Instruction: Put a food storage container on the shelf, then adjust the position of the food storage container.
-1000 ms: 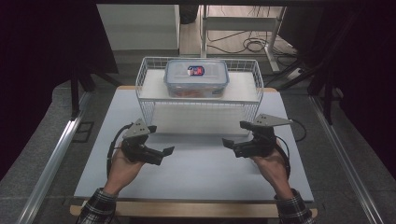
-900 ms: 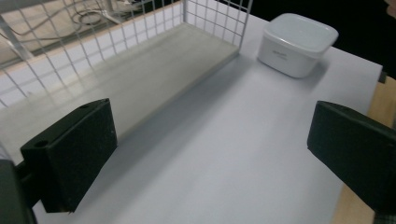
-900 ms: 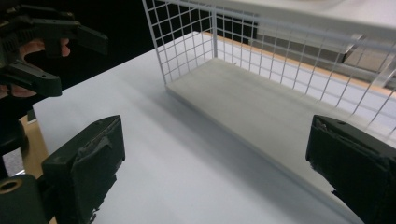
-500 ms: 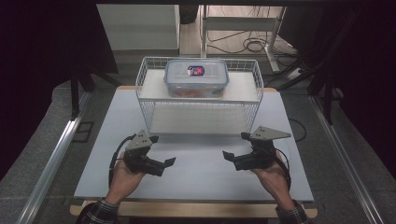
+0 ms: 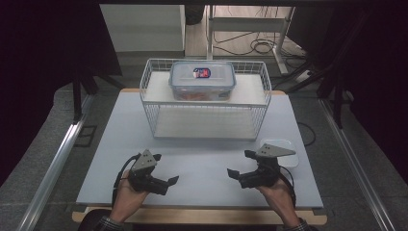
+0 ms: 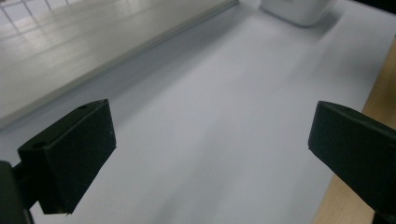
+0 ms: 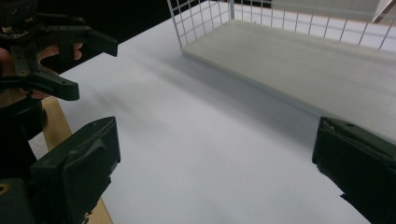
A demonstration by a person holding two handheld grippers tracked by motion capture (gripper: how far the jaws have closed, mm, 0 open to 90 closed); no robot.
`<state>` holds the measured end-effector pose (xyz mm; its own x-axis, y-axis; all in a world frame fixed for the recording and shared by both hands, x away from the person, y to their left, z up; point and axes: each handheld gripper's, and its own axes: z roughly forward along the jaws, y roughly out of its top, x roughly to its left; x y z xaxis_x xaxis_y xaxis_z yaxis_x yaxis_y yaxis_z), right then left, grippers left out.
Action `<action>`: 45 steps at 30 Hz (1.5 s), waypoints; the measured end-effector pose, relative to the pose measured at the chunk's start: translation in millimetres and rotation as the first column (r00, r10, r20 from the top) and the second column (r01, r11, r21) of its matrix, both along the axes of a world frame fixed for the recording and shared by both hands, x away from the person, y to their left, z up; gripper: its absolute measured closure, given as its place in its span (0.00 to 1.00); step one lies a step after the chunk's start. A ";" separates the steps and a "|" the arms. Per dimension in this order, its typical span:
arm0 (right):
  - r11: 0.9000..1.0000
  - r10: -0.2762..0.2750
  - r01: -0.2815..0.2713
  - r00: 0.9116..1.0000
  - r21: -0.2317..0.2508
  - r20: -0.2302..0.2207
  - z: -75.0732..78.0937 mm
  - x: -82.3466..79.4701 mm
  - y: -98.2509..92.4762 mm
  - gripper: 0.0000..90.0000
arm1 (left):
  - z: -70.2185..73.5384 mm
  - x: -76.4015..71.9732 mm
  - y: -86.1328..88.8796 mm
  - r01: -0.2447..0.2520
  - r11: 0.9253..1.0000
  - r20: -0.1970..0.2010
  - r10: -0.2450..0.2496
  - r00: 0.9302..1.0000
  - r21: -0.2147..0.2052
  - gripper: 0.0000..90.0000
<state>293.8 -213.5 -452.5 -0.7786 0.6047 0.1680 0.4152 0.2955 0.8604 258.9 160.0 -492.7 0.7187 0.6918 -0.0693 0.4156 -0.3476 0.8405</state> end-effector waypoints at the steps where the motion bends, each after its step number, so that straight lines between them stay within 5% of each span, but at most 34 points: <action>1: 1.000 -0.001 0.000 1.000 -0.007 -0.005 -2.7 -0.8 0.4 0.01 | -4.8 -2.2 0.4 -0.012 1.000 -0.001 0.012 1.000 0.024 0.01; 9: 0.997 0.001 -0.005 0.999 -0.078 -0.042 -26.6 -4.8 3.2 0.01 | -19.5 -4.8 -2.9 -0.032 0.992 0.017 0.030 0.999 0.122 0.01; 17: 0.995 -0.050 0.045 0.998 -0.090 -0.050 -27.0 -0.7 -5.0 0.00 | -20.3 -2.3 4.8 -0.049 0.997 0.003 0.049 0.999 0.054 0.01; 25: 0.990 -0.100 0.091 0.992 -0.104 -0.078 -19.5 5.5 -19.3 0.03 | -24.8 1.6 9.6 -0.057 0.997 -0.031 0.059 0.998 0.044 0.03; 30: 0.983 -0.164 0.159 0.985 -0.097 -0.050 -10.3 7.9 -33.9 0.16 | -25.6 2.4 10.6 -0.060 0.997 -0.035 0.061 0.997 0.040 0.03; 43: 0.935 -0.333 0.327 0.943 -0.136 -0.020 3.2 17.1 -96.4 0.79 | -26.5 3.8 10.3 -0.057 0.997 -0.047 0.060 0.997 0.054 0.03; 45: 0.932 -0.340 0.334 0.940 -0.141 -0.014 3.3 17.5 -99.0 0.81 | -26.6 3.9 10.4 -0.058 0.997 -0.050 0.061 0.997 0.054 0.03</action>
